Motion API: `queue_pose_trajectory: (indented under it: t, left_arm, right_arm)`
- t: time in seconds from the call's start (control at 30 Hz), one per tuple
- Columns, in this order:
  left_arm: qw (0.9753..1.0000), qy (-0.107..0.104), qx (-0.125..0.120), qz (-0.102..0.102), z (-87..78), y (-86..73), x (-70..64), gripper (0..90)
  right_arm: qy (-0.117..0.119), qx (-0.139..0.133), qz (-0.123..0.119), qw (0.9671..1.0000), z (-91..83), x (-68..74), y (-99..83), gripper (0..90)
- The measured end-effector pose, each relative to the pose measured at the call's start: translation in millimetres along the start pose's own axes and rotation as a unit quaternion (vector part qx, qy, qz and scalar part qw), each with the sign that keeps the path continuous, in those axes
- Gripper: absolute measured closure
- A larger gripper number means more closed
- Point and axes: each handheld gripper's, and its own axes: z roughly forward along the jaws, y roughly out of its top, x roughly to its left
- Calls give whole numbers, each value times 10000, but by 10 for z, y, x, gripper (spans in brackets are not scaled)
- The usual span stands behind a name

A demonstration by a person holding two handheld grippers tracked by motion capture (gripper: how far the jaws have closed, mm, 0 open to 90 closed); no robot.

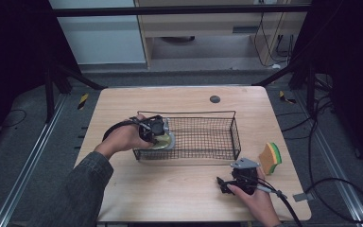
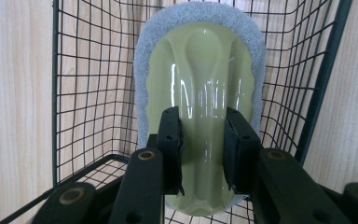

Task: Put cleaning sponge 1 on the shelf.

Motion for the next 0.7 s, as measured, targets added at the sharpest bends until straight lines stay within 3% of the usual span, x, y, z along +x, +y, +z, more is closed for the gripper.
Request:
queue_pose_trajectory:
  t: [0.47,0.7]
  left_arm:
    - [10000,-65,31,-29,69,-7,7,702]
    - [9998,61,-94,-154,51,-55,2,632]
  right_arm:
    - [-3,0,6,10000,1,1,1,22]
    - [-3,5,1,10000,0,0,1,22]
